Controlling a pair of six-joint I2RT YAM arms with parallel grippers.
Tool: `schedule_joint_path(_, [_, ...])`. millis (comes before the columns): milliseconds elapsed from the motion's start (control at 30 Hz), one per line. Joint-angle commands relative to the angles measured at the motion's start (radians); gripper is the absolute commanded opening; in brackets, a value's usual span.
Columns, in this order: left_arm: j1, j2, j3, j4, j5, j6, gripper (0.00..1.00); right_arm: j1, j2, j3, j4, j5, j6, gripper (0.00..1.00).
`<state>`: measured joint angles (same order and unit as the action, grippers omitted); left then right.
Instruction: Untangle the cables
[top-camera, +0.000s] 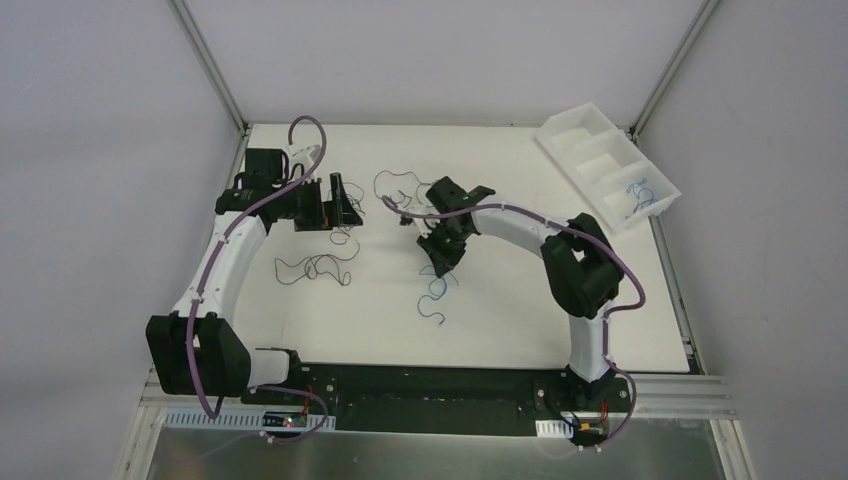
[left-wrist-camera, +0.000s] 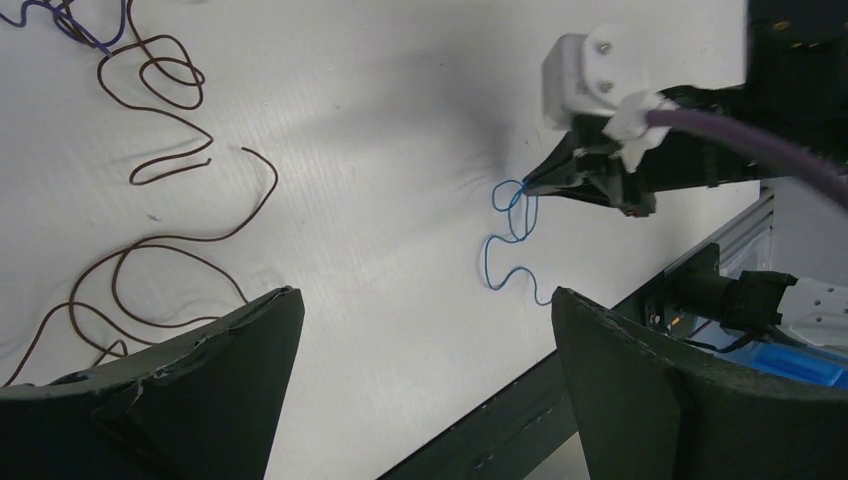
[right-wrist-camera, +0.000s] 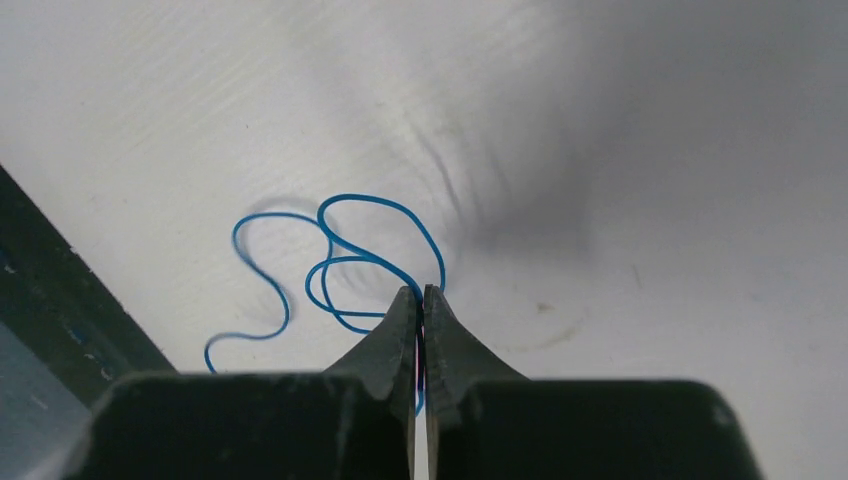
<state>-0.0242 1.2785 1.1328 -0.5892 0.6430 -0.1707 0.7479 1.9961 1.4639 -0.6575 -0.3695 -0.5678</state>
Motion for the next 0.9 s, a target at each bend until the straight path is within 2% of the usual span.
schedule_joint_path(0, [0.008, 0.042, 0.056, 0.008, 0.088, 0.027, 0.99, -0.112, -0.163, 0.046, -0.128, -0.082, 0.003, 0.00])
schedule_joint_path(200, [-0.062, 0.047, 0.075, 0.019, 0.071, 0.093, 0.99, -0.347, -0.278, 0.106, -0.283, -0.122, 0.005, 0.00])
schedule_joint_path(333, [-0.126, 0.059, 0.092, 0.023, 0.036, 0.119, 0.99, -0.548, -0.277, 0.241, -0.402, -0.136, -0.009, 0.00])
schedule_joint_path(533, [-0.162, 0.099, 0.148, 0.033, -0.014, 0.118, 0.99, -0.858, -0.146, 0.604, -0.504, -0.078, -0.043, 0.00])
schedule_joint_path(733, [-0.169, 0.139, 0.192, 0.034, -0.039, 0.089, 0.99, -1.050, 0.099, 1.006, -0.499, 0.094, -0.062, 0.00])
schedule_joint_path(800, [-0.169, 0.150, 0.198, 0.034, -0.042, 0.085, 0.99, -1.082, 0.158, 1.055, -0.470, 0.135, -0.079, 0.00])
schedule_joint_path(867, [-0.169, 0.156, 0.200, 0.034, -0.052, 0.087, 0.99, -1.102, 0.171, 1.034, -0.415, 0.166, -0.102, 0.00])
